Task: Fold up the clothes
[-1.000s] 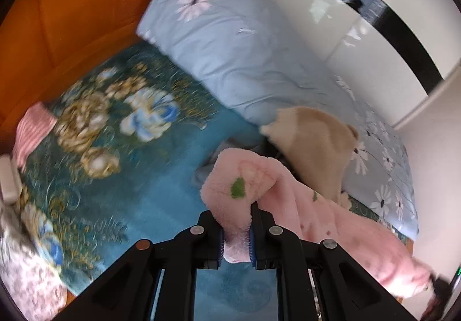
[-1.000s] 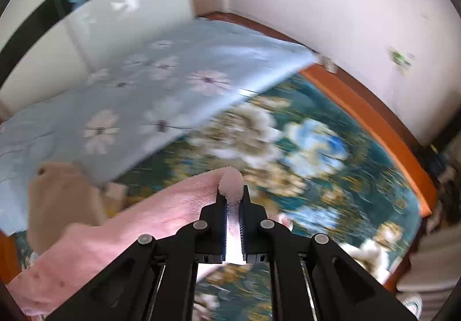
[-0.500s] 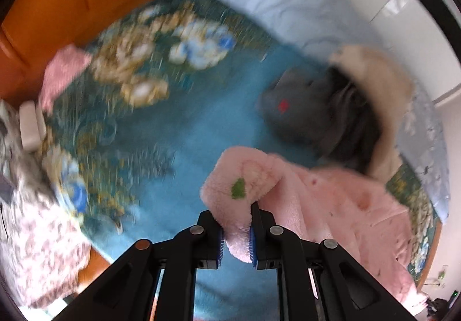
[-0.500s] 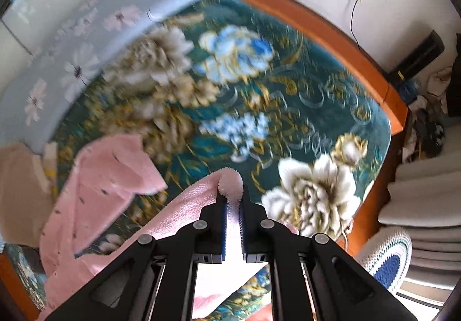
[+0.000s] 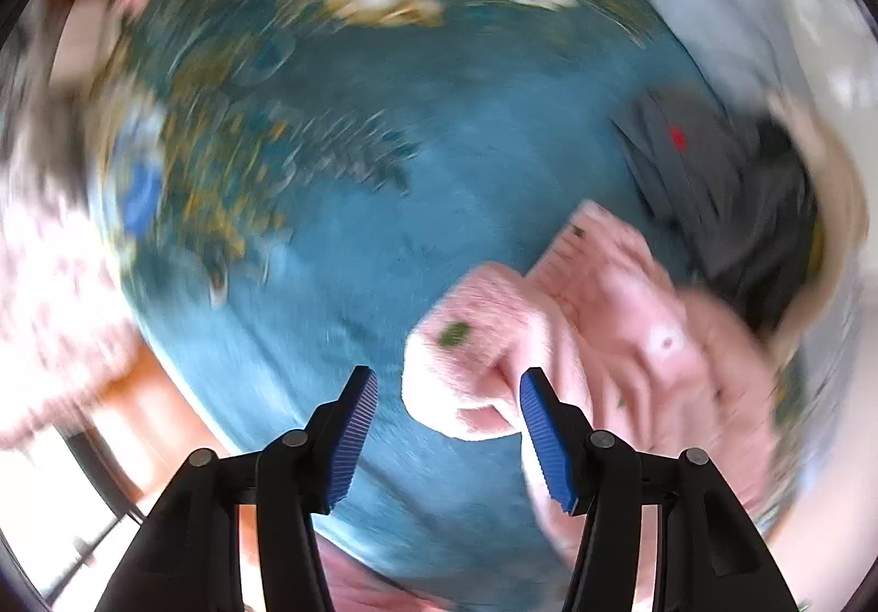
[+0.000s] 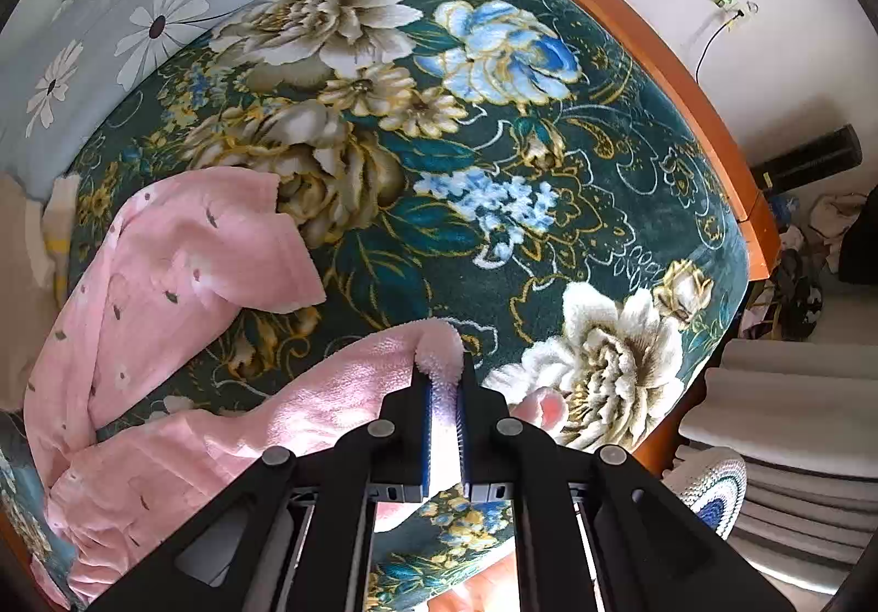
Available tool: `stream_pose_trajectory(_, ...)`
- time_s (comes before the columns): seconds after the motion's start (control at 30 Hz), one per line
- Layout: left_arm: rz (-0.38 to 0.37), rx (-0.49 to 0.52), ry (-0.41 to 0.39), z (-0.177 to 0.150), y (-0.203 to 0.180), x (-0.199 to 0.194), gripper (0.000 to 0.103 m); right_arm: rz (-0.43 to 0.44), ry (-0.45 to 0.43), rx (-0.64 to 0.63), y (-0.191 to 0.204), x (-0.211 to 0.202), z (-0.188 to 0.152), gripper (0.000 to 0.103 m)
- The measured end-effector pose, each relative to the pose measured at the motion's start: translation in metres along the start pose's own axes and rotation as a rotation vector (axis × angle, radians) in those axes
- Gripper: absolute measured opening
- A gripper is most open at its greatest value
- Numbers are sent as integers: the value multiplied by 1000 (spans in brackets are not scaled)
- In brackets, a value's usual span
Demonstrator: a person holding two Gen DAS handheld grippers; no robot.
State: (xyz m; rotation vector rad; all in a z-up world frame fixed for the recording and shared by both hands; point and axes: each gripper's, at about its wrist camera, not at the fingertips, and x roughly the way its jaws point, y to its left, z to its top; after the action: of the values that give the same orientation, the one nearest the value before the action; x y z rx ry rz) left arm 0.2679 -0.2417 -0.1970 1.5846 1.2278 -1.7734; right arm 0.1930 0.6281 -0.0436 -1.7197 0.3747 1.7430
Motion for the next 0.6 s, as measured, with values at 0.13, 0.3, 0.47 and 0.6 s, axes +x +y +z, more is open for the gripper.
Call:
stream_pose_trajectory(0.13, -222, -243, 65, -4, 25, 12, 58, -12, 5, -15, 10, -4, -2, 7)
stream_pose_trajectory(0.3, -385, -293, 133, 0, -1, 22, 58, -26, 6, -36, 21, -11, -7, 8)
stream_pose_trajectory(0.47, -208, -232, 154, 13, -24, 46, 61, -30, 9, -24, 20, -16, -12, 8)
stream_pose_trajectory(0.6, -160, -273, 160, 17, -26, 62, 57, -27, 8, -14, 13, -18, -14, 8)
